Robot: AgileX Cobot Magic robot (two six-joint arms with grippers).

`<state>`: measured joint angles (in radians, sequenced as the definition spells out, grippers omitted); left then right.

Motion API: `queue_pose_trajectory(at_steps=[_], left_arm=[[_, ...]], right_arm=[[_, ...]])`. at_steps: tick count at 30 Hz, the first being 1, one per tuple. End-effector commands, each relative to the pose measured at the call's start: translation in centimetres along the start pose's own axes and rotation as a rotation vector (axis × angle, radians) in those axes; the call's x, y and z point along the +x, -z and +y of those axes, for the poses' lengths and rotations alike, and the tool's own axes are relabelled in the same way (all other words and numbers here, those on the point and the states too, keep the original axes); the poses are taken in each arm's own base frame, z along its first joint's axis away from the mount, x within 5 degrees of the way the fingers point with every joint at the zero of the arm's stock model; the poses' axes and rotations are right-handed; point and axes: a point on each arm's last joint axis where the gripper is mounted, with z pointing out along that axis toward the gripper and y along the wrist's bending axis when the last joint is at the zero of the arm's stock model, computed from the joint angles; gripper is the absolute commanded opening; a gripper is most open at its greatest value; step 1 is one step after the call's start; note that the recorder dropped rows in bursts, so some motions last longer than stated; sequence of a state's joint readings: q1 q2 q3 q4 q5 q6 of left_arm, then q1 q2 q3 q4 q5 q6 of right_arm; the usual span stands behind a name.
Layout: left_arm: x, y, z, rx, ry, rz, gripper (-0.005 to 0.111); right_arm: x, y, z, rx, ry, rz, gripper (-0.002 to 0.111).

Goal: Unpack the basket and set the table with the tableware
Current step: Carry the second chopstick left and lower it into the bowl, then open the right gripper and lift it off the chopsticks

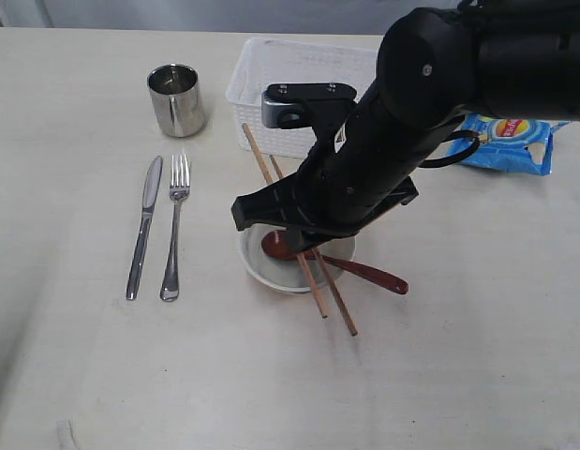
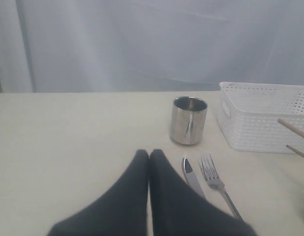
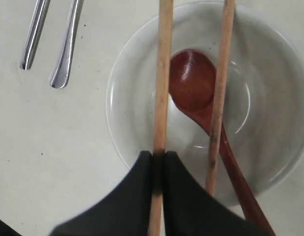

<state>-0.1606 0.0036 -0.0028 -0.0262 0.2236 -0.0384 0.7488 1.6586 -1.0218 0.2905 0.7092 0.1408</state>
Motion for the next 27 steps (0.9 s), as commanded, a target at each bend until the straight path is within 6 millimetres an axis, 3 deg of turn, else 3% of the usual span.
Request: queue_pose_trajectory(at_steps=[1, 27], left_arm=[[-0.02, 0.01, -0.01, 0.003, 0.004, -0.011, 0.0], [-0.02, 0.01, -0.01, 0.003, 0.004, -0.011, 0.0]], right_arm=[[-0.11, -0.01, -0.01, 0.002, 0.003, -0.012, 0.0], [0.3, -0.06, -0.07, 0.039, -0.003, 0.022, 0.0]])
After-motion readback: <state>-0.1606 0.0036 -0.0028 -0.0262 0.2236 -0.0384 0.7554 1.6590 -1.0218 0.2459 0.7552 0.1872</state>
